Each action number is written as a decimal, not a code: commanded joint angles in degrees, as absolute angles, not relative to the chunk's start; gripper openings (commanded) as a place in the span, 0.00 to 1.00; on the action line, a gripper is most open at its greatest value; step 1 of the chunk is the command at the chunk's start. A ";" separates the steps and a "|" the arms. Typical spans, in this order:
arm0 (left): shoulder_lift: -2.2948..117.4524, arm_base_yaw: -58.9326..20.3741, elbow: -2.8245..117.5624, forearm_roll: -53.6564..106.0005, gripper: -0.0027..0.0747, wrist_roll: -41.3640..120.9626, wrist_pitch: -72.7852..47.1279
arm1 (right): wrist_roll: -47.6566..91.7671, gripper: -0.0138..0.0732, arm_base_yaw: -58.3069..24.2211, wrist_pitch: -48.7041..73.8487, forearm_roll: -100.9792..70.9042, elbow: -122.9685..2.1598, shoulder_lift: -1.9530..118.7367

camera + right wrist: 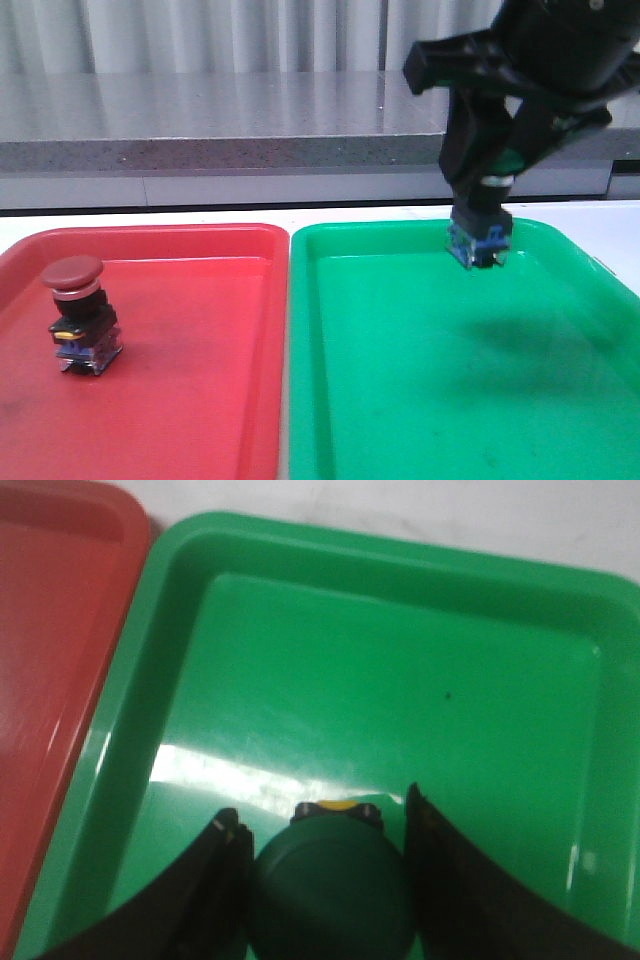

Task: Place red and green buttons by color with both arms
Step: 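Lift the green button and lower it into the green tray, then open the right gripper and raise it away from the button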

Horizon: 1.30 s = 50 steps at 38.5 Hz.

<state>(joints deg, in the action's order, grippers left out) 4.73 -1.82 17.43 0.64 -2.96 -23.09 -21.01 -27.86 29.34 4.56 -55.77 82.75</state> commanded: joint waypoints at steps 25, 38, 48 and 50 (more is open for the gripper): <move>5.40 -1.65 18.89 1.10 0.01 -3.55 -18.18 | -21.08 0.80 -28.04 19.98 3.77 -52.05 86.84; 5.40 -1.65 18.89 1.10 0.01 -3.55 -18.18 | -21.08 0.82 -27.81 22.77 4.01 -57.31 77.38; 5.40 -1.65 18.89 1.10 0.01 -3.55 -18.18 | -21.03 0.35 -24.52 27.73 10.26 -65.60 74.35; 5.40 -1.65 18.89 1.10 0.01 -3.55 -18.09 | -21.09 0.26 -23.77 28.26 10.59 -65.95 73.74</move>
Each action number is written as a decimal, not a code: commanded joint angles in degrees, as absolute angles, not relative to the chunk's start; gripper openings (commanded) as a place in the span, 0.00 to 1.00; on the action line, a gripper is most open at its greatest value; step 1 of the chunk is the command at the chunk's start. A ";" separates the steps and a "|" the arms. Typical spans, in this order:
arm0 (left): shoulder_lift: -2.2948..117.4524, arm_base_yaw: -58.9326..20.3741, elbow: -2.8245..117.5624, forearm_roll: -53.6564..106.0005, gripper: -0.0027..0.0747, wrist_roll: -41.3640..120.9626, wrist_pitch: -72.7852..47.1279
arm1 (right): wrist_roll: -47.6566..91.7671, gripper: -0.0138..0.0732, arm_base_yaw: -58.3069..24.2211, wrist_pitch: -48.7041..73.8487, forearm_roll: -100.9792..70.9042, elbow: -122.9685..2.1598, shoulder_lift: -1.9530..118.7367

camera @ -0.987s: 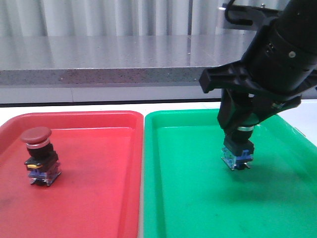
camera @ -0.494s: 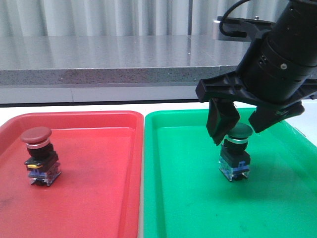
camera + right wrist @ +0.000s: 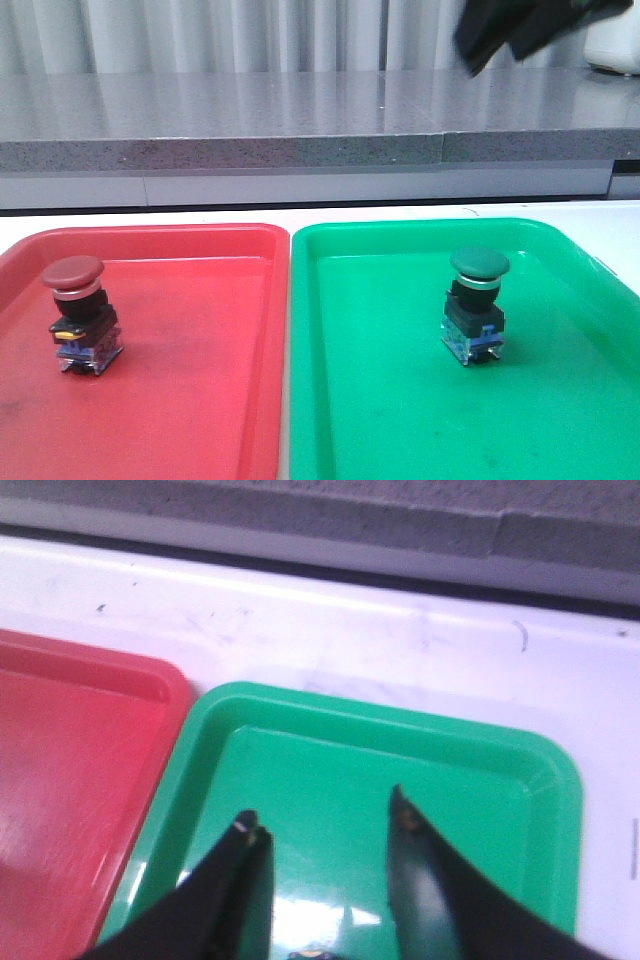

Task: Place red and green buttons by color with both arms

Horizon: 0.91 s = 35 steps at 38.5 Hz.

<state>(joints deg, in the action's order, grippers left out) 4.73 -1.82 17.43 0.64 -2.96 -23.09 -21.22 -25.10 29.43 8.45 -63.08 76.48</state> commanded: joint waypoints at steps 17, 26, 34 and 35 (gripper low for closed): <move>5.40 -1.65 18.89 1.10 0.01 -3.55 -17.95 | -20.39 0.09 -13.73 25.64 12.08 -53.16 58.50; 5.40 -1.65 18.89 1.10 0.01 -3.55 -17.95 | -20.39 0.09 -13.73 21.60 13.60 -35.41 41.34; 5.40 -1.65 18.89 1.10 0.01 -3.55 -17.95 | -20.39 0.09 -13.73 17.79 19.33 -23.14 22.77; 5.40 -1.65 18.89 1.10 0.01 -3.55 -17.95 | -20.39 0.09 -13.73 17.47 19.33 -22.48 21.23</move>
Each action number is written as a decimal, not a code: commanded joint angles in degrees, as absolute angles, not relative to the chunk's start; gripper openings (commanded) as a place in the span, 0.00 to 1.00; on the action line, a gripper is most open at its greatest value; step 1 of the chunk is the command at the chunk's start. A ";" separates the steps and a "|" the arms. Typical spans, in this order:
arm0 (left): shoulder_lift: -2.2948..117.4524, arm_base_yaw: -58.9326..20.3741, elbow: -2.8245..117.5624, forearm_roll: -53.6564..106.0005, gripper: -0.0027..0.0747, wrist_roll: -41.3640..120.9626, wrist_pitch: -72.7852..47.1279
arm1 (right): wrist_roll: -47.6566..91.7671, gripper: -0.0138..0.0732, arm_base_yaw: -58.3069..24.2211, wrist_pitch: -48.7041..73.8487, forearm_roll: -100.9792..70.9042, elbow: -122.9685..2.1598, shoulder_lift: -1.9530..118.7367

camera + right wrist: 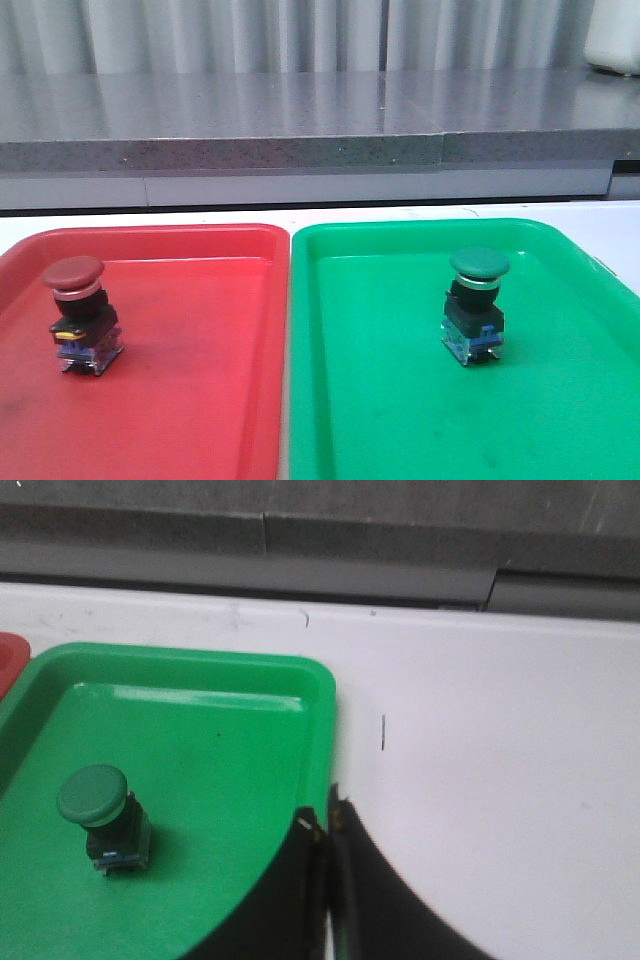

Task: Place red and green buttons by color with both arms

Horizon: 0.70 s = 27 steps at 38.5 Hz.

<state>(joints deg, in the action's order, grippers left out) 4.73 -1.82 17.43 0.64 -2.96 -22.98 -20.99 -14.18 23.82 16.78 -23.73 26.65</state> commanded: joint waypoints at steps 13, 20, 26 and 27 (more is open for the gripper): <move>5.40 -1.65 18.89 1.10 0.01 -3.55 -17.95 | -20.39 0.09 -13.73 16.64 19.33 -20.32 10.85; 5.40 -1.65 18.89 1.10 0.01 -3.55 -17.95 | -20.39 0.09 -13.73 16.77 19.33 -20.32 10.86; 5.40 -1.65 18.89 1.10 0.01 -3.55 -17.95 | -20.39 0.09 -13.73 16.77 19.33 -20.32 10.86; 5.40 -1.65 18.89 1.10 0.01 -3.55 -17.95 | -20.39 0.09 -13.73 16.77 19.33 -20.32 10.86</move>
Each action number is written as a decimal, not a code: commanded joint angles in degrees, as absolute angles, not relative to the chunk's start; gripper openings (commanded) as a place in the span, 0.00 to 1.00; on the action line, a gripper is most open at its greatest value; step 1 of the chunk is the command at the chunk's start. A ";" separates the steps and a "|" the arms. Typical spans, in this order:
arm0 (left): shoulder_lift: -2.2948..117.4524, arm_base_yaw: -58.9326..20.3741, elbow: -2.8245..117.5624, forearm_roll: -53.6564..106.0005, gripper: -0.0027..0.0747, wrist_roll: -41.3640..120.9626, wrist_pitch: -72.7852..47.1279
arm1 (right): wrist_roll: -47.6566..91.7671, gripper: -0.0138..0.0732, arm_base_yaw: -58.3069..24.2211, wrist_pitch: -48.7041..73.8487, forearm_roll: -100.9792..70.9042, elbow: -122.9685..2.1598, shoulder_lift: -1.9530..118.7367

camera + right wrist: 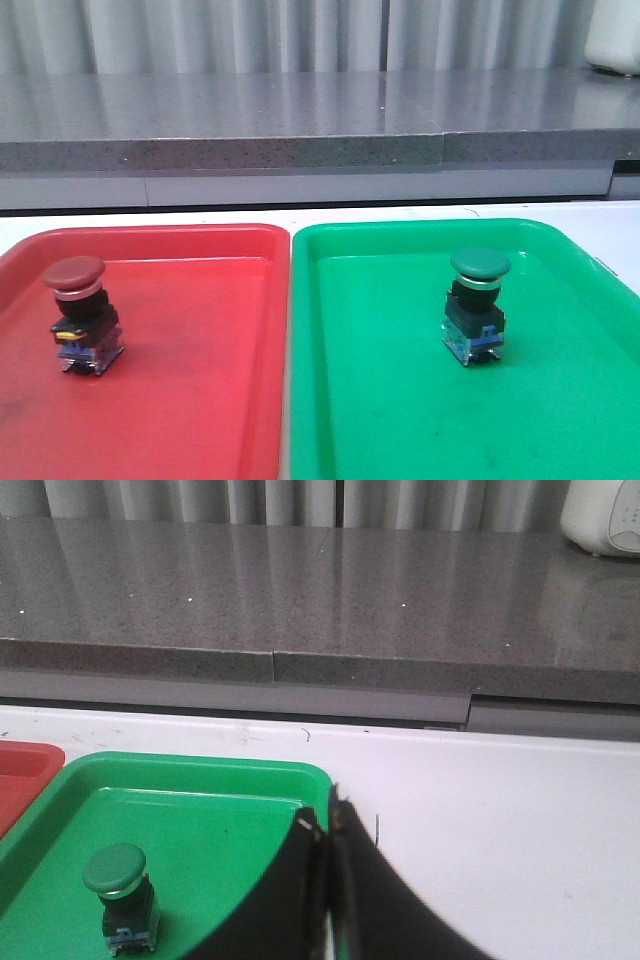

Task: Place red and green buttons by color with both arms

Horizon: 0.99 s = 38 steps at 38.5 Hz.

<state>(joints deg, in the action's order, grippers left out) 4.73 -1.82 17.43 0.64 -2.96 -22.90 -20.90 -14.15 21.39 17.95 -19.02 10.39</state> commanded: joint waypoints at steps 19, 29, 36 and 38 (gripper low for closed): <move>5.40 -1.65 18.89 1.10 0.01 -3.55 -17.95 | -20.39 0.09 -13.73 16.77 19.33 -20.32 10.86; -0.25 -0.84 12.01 1.15 0.01 -3.55 -13.22 | -20.39 0.09 -13.73 16.90 19.33 -20.32 10.86; -1.23 1.05 5.41 1.42 0.01 -3.55 -10.06 | -20.39 0.09 -13.82 17.09 19.33 -20.32 10.86; -1.30 1.16 3.54 1.42 0.01 -3.55 -7.85 | -20.39 0.09 -13.82 17.09 19.33 -20.32 10.86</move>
<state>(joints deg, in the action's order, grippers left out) -0.33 0.93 4.19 0.76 -2.96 -15.52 -20.90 -14.15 21.38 17.98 -18.93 10.39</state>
